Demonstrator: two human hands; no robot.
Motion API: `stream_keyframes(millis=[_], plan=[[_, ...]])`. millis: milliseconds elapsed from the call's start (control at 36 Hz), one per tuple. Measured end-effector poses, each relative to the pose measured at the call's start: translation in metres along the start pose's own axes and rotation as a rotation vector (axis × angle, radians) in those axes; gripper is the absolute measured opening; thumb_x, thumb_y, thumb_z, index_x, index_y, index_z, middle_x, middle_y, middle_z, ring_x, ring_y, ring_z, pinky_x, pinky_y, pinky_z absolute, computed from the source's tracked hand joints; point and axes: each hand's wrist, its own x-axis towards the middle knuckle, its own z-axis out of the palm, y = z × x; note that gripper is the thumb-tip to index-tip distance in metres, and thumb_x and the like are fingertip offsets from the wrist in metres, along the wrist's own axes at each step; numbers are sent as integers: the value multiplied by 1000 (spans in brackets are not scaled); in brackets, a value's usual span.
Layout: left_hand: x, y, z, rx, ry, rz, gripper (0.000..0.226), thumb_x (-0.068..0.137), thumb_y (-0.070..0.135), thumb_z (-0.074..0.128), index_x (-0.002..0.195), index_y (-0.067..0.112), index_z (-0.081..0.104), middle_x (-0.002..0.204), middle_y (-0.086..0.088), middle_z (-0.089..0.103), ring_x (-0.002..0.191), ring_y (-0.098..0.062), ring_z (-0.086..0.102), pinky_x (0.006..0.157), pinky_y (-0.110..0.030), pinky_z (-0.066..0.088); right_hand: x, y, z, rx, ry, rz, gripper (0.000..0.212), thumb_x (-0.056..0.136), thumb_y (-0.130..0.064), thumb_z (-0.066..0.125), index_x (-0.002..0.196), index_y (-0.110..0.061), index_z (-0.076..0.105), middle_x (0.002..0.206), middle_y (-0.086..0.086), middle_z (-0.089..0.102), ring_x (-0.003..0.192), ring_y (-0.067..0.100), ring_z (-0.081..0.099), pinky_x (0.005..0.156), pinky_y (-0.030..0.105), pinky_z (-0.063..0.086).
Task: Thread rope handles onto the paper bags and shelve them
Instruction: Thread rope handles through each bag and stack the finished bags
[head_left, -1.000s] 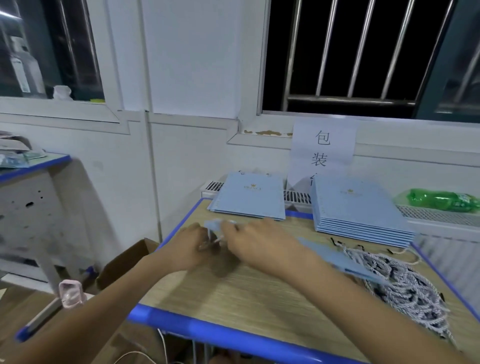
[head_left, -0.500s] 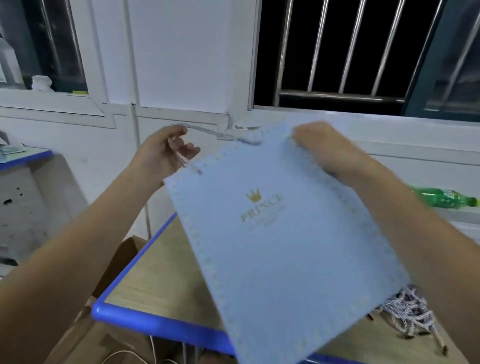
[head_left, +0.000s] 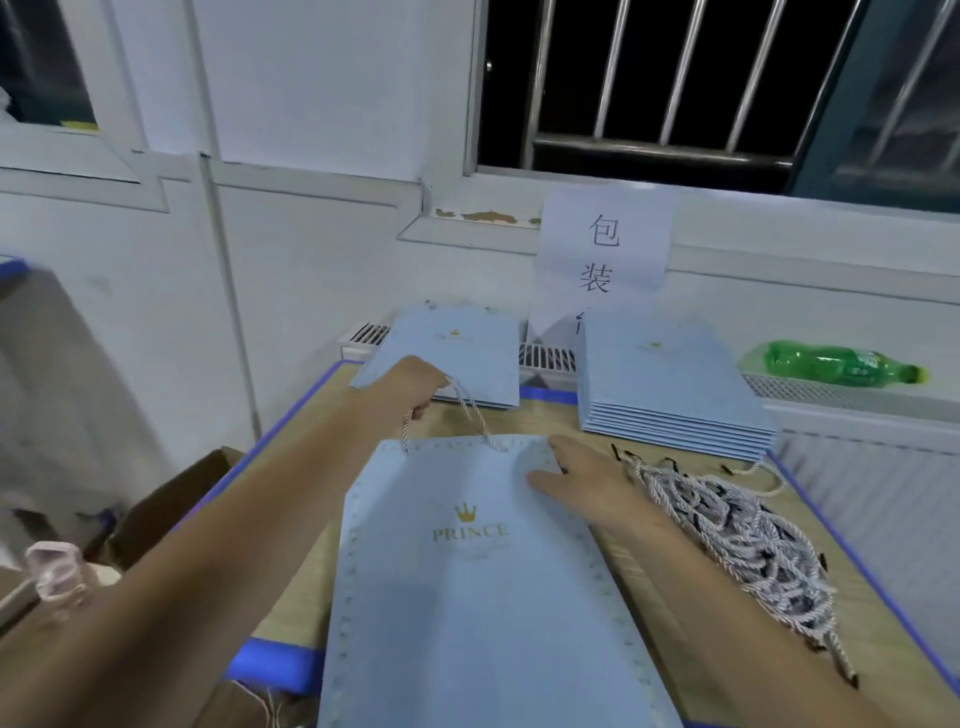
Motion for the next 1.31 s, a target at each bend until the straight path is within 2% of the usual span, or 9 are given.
stream_keyframes(millis=[139,250,389,472,583,667,1056,1194,1306], plan=[[3,-1,4,206,126,156,31,97,20,46,126,9,51,129,-16,50,102,-30,54,81,-32,41,-14,-17,-1,-480,-26,-109,65,95,-44,46,148,-19,19,154,6,9,143,27,9,111,41,19],[-14,-15,-1,383,156,347,28,96,15,46,122,12,57,130,-9,53,113,-22,53,76,-20,32,-12,-28,13,-471,-85,-380,54,99,-34,41,147,-16,26,151,0,22,141,20,17,115,35,14],[-58,-58,1,523,202,640,30,93,17,41,109,7,64,116,-7,61,110,-22,55,96,-27,37,8,-26,41,-509,-69,-475,74,94,-61,25,149,-11,22,155,-4,19,142,11,16,116,33,13],[-72,-78,8,826,19,564,73,91,51,12,148,7,23,157,-2,17,146,-17,14,113,-23,4,14,-22,47,-506,-104,-347,94,80,-72,5,152,-13,-2,160,-4,-7,145,7,-8,118,30,-4],[-66,-88,12,988,-66,463,84,82,66,-5,150,15,-11,151,5,-30,137,-5,-28,105,-20,-22,9,-19,48,-531,-99,-278,81,92,-64,16,151,-15,-11,157,-6,-19,143,5,-18,115,28,-13],[-64,-84,13,961,-91,436,66,100,50,19,151,19,-10,156,5,-23,143,-8,-20,106,-20,-18,9,-19,49,-545,-91,-245,77,96,-59,20,151,-15,-12,158,-6,-18,143,5,-18,115,30,-14],[-63,-84,12,833,-99,473,69,96,58,28,152,26,2,159,7,-9,146,-8,-9,116,-25,-5,15,-18,51,-447,-17,-303,63,98,-48,21,152,-19,6,160,-5,2,146,9,-3,119,36,-2],[-85,-77,3,797,290,686,61,81,48,35,124,12,58,132,-8,57,111,-22,61,91,-31,46,-6,-25,38,-162,349,-419,60,90,-46,24,120,-7,57,121,7,57,115,27,51,97,32,35],[-104,-74,-20,797,342,590,79,68,60,13,113,13,58,112,-3,61,104,-25,58,85,-32,40,-29,-19,17,-214,407,-377,65,83,-51,20,115,-11,60,119,4,60,109,21,54,88,26,35]])
